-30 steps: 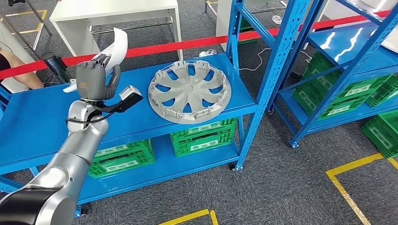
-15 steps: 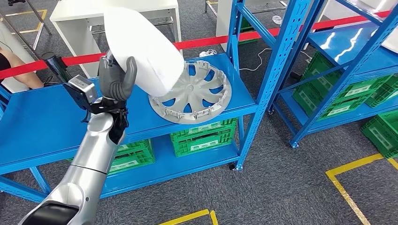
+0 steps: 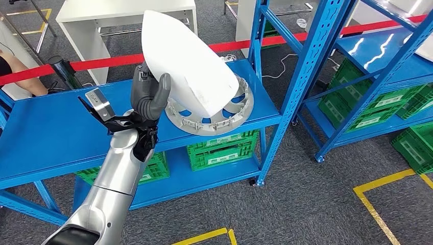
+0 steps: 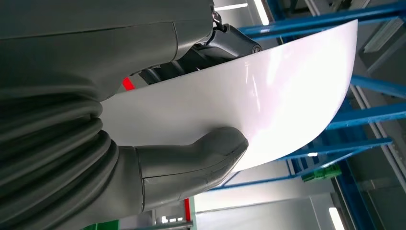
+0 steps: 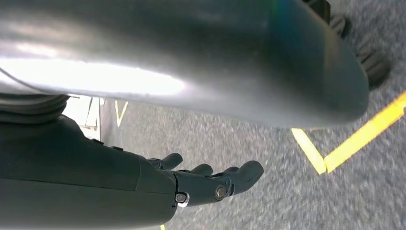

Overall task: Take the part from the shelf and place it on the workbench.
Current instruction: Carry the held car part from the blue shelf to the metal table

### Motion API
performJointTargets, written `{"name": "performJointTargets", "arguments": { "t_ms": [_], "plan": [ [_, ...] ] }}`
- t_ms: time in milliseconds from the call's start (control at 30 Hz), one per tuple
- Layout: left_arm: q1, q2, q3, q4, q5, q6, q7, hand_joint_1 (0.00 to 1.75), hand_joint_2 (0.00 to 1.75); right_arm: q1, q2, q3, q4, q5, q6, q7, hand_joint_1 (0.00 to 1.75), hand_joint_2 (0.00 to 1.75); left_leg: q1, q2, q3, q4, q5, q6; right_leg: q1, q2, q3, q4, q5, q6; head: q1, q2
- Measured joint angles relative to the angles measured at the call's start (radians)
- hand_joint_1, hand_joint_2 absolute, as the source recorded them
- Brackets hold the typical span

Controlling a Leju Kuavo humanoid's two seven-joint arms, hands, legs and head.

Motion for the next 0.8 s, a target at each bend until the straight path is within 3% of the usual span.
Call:
{"name": "performJointTargets", "arguments": {
  "t_ms": [33, 67, 100, 200, 267, 367, 433, 500, 567, 600, 633, 700, 733, 800],
  "plan": [
    [0.003, -0.003, -0.001, 0.002, 0.001, -0.007, 0.0, 1.75, 1.75, 0.0, 0.0, -0.001, 0.0, -0.004, 0.002, 0.0, 0.0, 0.0, 0.0, 0.001, -0.003, 0.004, 0.0, 0.0, -0.001, 0.0, -0.027, 0.056, -0.022, 0.003, 0.0, 0.0],
    [0.006, -0.006, -0.001, 0.005, 0.002, -0.013, 0.0, 1.75, 1.75, 0.0, 0.0, -0.002, 0.0, -0.006, 0.004, 0.0, 0.0, 0.0, 0.001, 0.002, -0.008, 0.009, -0.001, -0.001, -0.004, 0.0, -0.039, 0.084, -0.027, 0.006, 0.0, 0.0],
    [0.008, -0.009, -0.002, 0.007, 0.002, -0.017, 0.0, 1.75, 1.75, 0.0, 0.0, -0.004, 0.0, -0.007, 0.004, 0.0, 0.0, 0.0, 0.003, 0.002, -0.014, 0.016, -0.002, -0.004, -0.006, -0.001, -0.034, 0.073, -0.014, 0.01, 0.001, 0.0],
    [0.007, -0.015, -0.009, 0.014, -0.001, -0.02, 0.0, 1.75, 1.75, -0.002, 0.002, -0.005, 0.0, -0.005, 0.004, 0.0, 0.0, 0.0, 0.01, 0.0, -0.037, 0.053, -0.014, -0.024, -0.015, -0.002, 0.05, -0.091, 0.059, 0.017, 0.002, 0.0],
    [0.006, -0.018, -0.016, 0.018, -0.005, -0.017, 0.0, 1.75, 1.75, -0.003, 0.007, -0.005, 0.0, 0.002, 0.004, -0.002, 0.0, 0.0, 0.007, -0.002, -0.048, 0.07, -0.018, -0.039, -0.015, 0.0, 0.065, -0.129, 0.07, 0.003, 0.002, 0.0],
    [0.005, -0.019, -0.024, 0.028, -0.008, -0.01, 0.0, 1.75, 1.75, -0.003, 0.012, -0.005, 0.0, 0.01, 0.004, -0.003, 0.0, 0.0, 0.007, -0.004, -0.056, 0.071, -0.017, -0.057, -0.013, 0.002, 0.053, -0.124, 0.083, -0.026, 0.0, 0.0],
    [0.005, -0.016, -0.025, 0.036, -0.009, -0.006, 0.0, 1.75, 1.75, -0.002, 0.014, -0.005, 0.0, 0.01, 0.004, -0.003, 0.0, 0.0, 0.01, -0.003, -0.077, 0.116, -0.061, -0.068, -0.015, 0.001, 0.042, -0.128, 0.096, -0.042, -0.004, 0.0],
    [0.005, -0.013, -0.025, 0.044, -0.01, -0.006, 0.0, 1.75, 1.75, -0.002, 0.016, -0.005, 0.0, 0.01, 0.005, -0.003, 0.0, 0.0, 0.012, -0.002, -0.118, 0.234, -0.146, -0.076, -0.014, 0.0, 0.023, -0.13, 0.111, -0.049, -0.009, 0.0],
    [0.006, -0.009, -0.025, 0.052, -0.01, -0.006, 0.0, 1.75, 1.75, -0.001, 0.017, -0.005, 0.0, 0.01, 0.007, -0.003, 0.0, 0.0, 0.012, -0.002, -0.142, 0.334, -0.2, -0.076, -0.013, -0.001, 0.002, -0.131, 0.128, -0.049, -0.009, 0.0],
    [0.007, -0.007, -0.025, 0.056, -0.011, -0.006, 0.0, 1.75, 1.75, -0.001, 0.018, -0.005, 0.0, 0.011, 0.01, -0.003, 0.0, 0.0, 0.012, -0.002, -0.125, 0.332, -0.2, -0.074, -0.012, -0.001, -0.009, -0.131, 0.137, -0.049, -0.009, 0.0],
    [0.006, -0.006, -0.026, 0.058, -0.012, -0.006, 0.0, 1.75, 1.75, -0.001, 0.019, -0.005, 0.0, 0.011, 0.013, -0.003, 0.0, 0.0, 0.011, -0.002, -0.088, 0.29, -0.185, -0.069, -0.011, -0.001, -0.017, -0.131, 0.145, -0.048, -0.009, 0.0],
    [0.0, -0.005, -0.027, 0.06, -0.014, -0.006, 0.0, 1.75, 1.75, -0.002, 0.021, -0.005, 0.0, 0.012, 0.02, -0.003, 0.0, 0.0, 0.007, -0.002, 0.018, 0.144, -0.146, -0.057, -0.01, -0.002, -0.03, -0.132, 0.163, -0.042, -0.009, 0.0],
    [-0.006, -0.004, -0.028, 0.06, -0.014, -0.005, 0.0, 1.75, 1.75, -0.003, 0.023, -0.005, 0.0, 0.013, 0.022, -0.003, 0.0, 0.0, 0.004, -0.002, 0.052, 0.087, -0.134, -0.052, -0.01, -0.002, -0.032, -0.134, 0.171, -0.037, -0.009, 0.0],
    [-0.015, -0.001, -0.029, 0.061, -0.014, -0.002, 0.0, 1.75, 1.75, -0.004, 0.025, -0.005, 0.0, 0.017, 0.028, -0.003, 0.0, 0.0, -0.004, -0.001, 0.066, 0.047, -0.124, -0.04, -0.012, -0.003, -0.032, -0.146, 0.191, -0.022, -0.011, 0.0]
  ]
}}
